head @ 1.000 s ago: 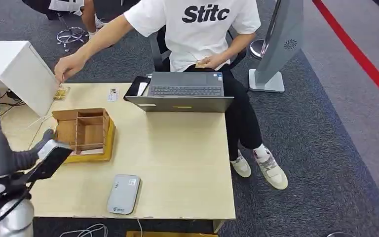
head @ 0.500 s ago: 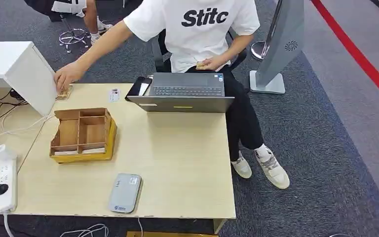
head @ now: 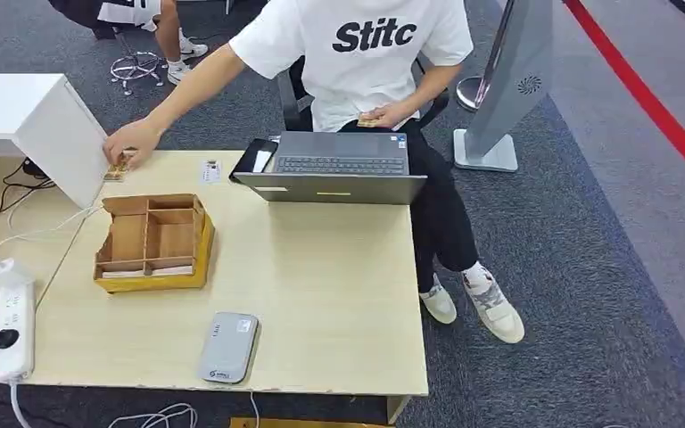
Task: Pass the card to the sensor for recognition and then transmit it.
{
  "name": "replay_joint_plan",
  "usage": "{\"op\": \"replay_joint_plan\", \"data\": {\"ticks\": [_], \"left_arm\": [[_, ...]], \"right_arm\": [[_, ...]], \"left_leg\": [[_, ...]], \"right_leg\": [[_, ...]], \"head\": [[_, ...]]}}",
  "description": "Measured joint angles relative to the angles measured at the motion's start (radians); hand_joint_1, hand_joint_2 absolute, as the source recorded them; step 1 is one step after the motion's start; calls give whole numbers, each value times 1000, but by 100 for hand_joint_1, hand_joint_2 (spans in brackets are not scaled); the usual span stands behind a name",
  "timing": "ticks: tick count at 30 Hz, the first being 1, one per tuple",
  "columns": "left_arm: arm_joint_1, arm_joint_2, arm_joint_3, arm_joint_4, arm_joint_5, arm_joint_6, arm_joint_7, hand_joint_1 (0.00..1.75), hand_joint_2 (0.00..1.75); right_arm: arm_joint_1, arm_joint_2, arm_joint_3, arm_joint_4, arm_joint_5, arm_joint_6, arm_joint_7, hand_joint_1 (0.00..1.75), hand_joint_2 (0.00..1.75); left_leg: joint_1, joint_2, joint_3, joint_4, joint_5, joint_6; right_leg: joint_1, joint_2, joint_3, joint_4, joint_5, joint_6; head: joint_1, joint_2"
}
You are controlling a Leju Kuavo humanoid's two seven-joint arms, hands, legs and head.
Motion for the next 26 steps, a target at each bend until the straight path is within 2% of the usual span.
{"op": "replay_joint_plan", "data": {"ticks": [8, 9, 10, 11, 12, 14, 15, 16, 17, 22, 24, 26], "left_arm": [[-4, 0, 9, 65, -7, 0, 3, 2, 175], [-4, 0, 11, 68, -6, 0, 3, 175, 175], [-4, 0, 13, 71, -7, 0, 3, 175, 175], [-4, 0, 15, 74, -19, 13, 17, 175, 175], [-5, 0, 15, 80, -44, 42, 51, 175, 175], [-12, -2, 15, 116, -142, 108, 167, 175, 175], [-14, -3, 12, 144, -213, 110, 218, 175, 175], [-16, -3, 8, 170, -271, 104, 241, 175, 175], [-18, -3, 3, 196, -309, 93, 257, 175, 175], [-31, -2, -19, 313, -326, 30, 280, 175, 175], [-31, 0, -32, 323, -410, 0, 317, 175, 175], [-30, 0, -46, 324, -551, -69, 356, 175, 175]], "right_arm": [[-22, -5, 0, 35, 4, 0, -8, 0, 175], [-24, -5, 0, 38, 4, 0, -8, 0, 175], [-25, -5, 0, 40, 4, 0, -9, 9, 175], [-26, -5, 0, 42, 4, 2, -9, 175, 175], [-28, -6, 0, 45, 4, 7, -11, 175, 175], [-33, -8, 5, 55, 3, 20, -25, 175, 175], [-37, -9, 7, 64, -1, 24, -35, 175, 175], [-40, -11, 8, 73, -6, 27, -43, 175, 175], [-44, -12, 9, 81, -8, 32, -49, 175, 175], [-59, -32, 32, 125, -9, 34, -71, 175, 175], [-63, -42, 40, 139, -15, 28, -83, 175, 175], [-64, -47, 49, 141, -28, 20, -82, 175, 175]], "left_leg": [[0, 0, 0, 0, 0, 0], [1, 0, 0, 0, 0, 0], [1, 0, 0, 0, 0, 0], [1, 0, 0, 0, 0, 0], [0, 0, 0, 0, 0, 0], [0, 0, 0, 0, 0, 0], [0, 1, 1, 0, 0, 0], [0, 1, 1, 0, 0, 0], [0, 0, 1, 0, 0, 0], [0, 1, 1, 0, 0, 0], [0, 1, 1, 0, 0, 0], [0, 0, 0, 0, 0, 0]], "right_leg": [[0, 0, 0, 0, 0, 0], [0, 0, 0, 0, 0, 0], [0, 0, 0, 0, 0, 0], [0, 0, 0, 0, 0, 0], [0, 0, 0, 0, 0, 0], [0, 0, 0, 0, 0, 0], [0, 1, 0, 0, 0, 0], [0, 1, 0, 0, 0, 0], [0, 0, 0, 0, 0, 0], [0, 1, 0, 0, 0, 0], [0, 0, 0, 0, 0, 0], [0, 0, 0, 0, 0, 0]], "head": [[0, 0], [0, 0], [0, 0], [0, 0], [0, 0], [0, 0], [0, 0], [0, 0], [0, 0], [0, 0], [0, 0], [0, 0]]}}
